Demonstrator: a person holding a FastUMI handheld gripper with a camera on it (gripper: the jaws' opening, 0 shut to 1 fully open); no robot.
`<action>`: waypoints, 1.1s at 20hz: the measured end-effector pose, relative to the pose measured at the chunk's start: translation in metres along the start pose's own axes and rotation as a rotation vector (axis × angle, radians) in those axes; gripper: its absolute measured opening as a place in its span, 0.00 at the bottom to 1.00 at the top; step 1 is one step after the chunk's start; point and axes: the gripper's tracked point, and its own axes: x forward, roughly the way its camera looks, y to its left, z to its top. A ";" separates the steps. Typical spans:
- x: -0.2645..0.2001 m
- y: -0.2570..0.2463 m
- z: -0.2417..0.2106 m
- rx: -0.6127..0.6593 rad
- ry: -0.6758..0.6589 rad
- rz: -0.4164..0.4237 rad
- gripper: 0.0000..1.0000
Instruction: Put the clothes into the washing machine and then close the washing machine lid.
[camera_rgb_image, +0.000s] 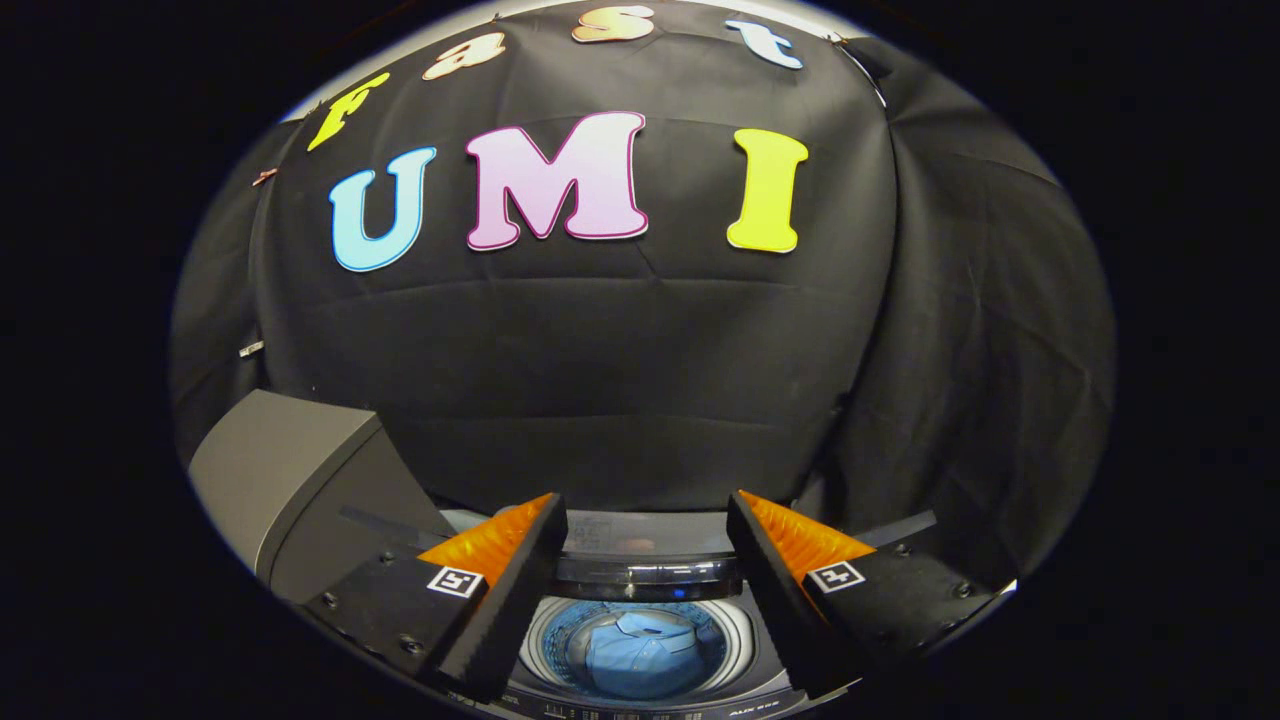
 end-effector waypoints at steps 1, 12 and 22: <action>-0.004 0.002 -0.007 0.003 0.009 0.012 1.00; -0.028 0.001 -0.148 -0.063 0.299 0.048 0.99; -0.032 0.026 -0.048 -0.001 0.121 0.067 0.99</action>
